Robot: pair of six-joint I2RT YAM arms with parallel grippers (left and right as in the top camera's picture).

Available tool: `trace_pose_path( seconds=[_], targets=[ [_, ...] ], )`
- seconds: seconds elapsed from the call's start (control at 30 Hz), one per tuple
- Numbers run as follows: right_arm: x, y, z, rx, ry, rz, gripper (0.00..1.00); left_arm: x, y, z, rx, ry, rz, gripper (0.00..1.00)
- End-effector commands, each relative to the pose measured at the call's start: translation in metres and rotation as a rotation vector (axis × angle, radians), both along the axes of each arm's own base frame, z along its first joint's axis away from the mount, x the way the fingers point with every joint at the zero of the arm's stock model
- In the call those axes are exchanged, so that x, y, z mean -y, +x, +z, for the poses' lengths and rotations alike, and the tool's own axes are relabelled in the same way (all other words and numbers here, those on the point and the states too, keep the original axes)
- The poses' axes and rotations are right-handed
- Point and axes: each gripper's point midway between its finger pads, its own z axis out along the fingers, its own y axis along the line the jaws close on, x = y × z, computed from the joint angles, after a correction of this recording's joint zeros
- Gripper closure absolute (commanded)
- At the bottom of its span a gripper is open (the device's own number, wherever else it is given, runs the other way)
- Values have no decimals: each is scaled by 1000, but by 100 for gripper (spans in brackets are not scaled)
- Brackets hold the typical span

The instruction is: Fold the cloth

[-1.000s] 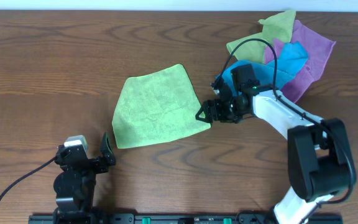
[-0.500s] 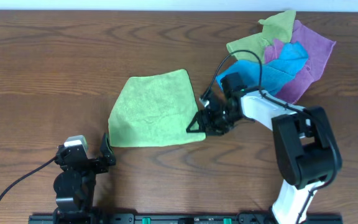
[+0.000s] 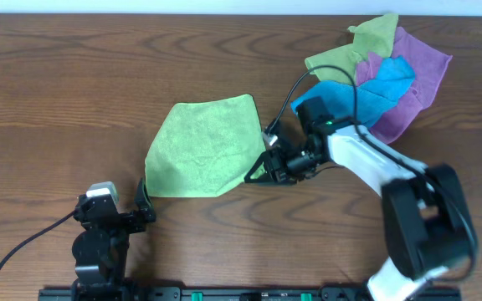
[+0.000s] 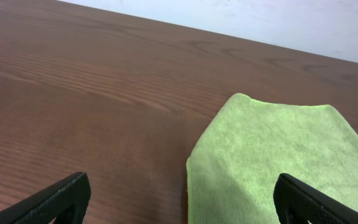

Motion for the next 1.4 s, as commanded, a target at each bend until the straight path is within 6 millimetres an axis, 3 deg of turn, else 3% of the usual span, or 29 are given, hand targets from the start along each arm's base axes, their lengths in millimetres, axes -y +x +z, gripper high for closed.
trace_pose_path(
  seconds=[0.0, 0.2, 0.37, 0.5, 0.6, 0.77, 0.93, 0.97, 1.0, 1.03, 1.17, 1.27, 1.3, 1.37],
  targets=[
    [-3, 4, 33, 117, 32, 7, 43, -3, -1, -10, -22, -7, 20, 5],
    [1, 1, 71, 234, 49, -2, 41, -3, -1, -10, -22, -7, 20, 5],
    [19, 0, 57, 235, -109, -46, 45, -3, -1, -10, -22, -7, 20, 4],
    [27, -3, 48, 213, -178, -54, 62, -3, -1, -10, -22, -7, 20, 5],
    [30, -1, 49, 222, -200, -72, 96, -3, -1, -10, -22, -7, 20, 5],
    [43, 4, 65, 298, -270, -121, 98, -3, -1, -10, -22, -7, 20, 5],
    [64, 3, 101, 408, -359, -173, 98, -3, -1, -10, -22, -7, 20, 5],
    [67, 1, 109, 425, -369, -181, 96, -3, -1, -10, -22, -7, 20, 5],
    [71, -2, 117, 443, -377, -189, 84, -3, -1, -10, -22, -7, 20, 5],
    [74, -5, 125, 460, -384, -196, 64, -3, -1, -10, -21, -7, 20, 5],
    [80, -19, 148, 512, -365, -210, 37, -3, 0, -10, -20, -7, 20, 5],
    [84, -31, 161, 550, -346, -222, 20, 6, 0, -10, -20, -28, -28, 5],
    [87, -39, 169, 572, -335, -228, 13, 20, 0, -10, -19, -102, -90, 5],
    [91, -48, 177, 592, -326, -234, 11, 42, -3, -8, -28, -247, -176, 5]
  ],
)
